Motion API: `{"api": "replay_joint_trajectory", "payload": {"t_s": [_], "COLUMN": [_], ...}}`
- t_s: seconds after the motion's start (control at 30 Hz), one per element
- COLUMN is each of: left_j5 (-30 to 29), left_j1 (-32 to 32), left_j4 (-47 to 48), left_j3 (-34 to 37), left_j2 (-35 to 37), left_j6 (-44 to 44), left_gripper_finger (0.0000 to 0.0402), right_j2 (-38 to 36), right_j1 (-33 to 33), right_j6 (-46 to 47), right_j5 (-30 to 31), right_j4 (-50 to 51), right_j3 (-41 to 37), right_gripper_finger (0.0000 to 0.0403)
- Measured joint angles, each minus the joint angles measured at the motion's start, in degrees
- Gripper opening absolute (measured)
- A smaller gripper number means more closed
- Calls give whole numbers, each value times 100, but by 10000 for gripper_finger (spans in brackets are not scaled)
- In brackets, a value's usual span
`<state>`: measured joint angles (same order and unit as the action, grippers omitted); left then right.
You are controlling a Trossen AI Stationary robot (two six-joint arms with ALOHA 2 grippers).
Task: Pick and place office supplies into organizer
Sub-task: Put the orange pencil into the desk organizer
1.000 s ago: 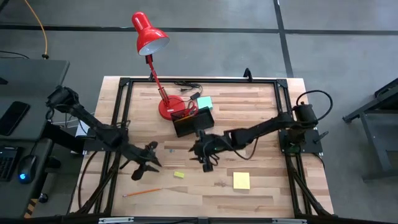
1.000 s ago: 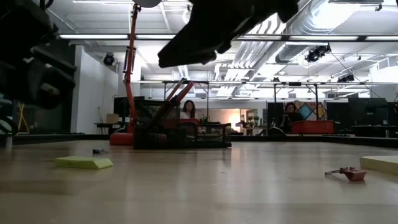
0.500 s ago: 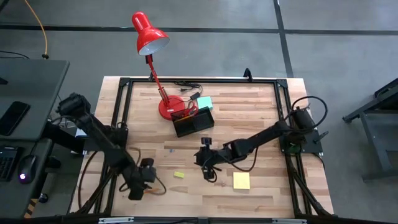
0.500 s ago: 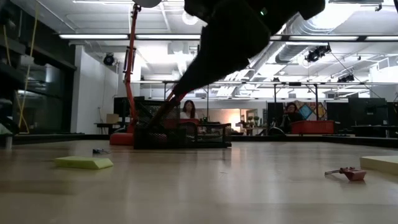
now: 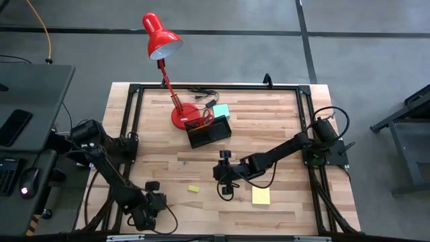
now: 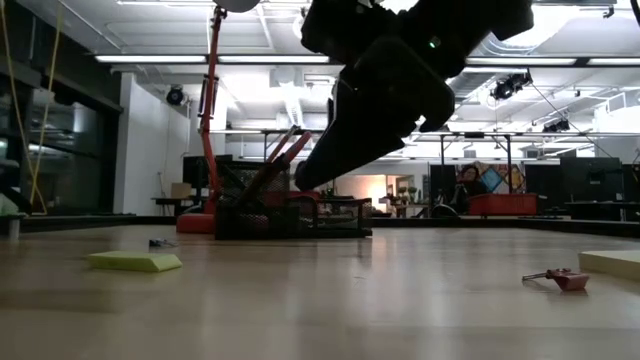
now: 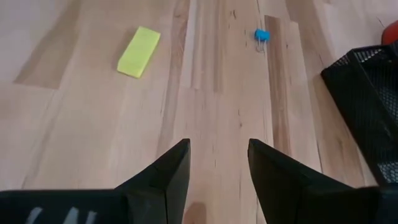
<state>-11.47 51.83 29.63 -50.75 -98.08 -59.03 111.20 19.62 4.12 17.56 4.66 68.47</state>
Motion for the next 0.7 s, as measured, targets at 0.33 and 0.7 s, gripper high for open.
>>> {"api": "replay_joint_trajectory", "payload": {"t_s": [0.33, 0.7], "left_j5": [153, -82], "left_j1": [64, 75], "left_j4": [531, 682], "left_j3": [-237, -233], "left_j2": [-333, -346], "left_j6": [-557, -389], "left_gripper_finger": [117, 11], "right_j2": [0, 0], "right_j1": [4, 4], "right_j6": [-151, -23], "right_j5": [-157, -181], "right_j4": [-76, 215], "right_j3": [0, 0], "right_gripper_finger": [152, 152]}}
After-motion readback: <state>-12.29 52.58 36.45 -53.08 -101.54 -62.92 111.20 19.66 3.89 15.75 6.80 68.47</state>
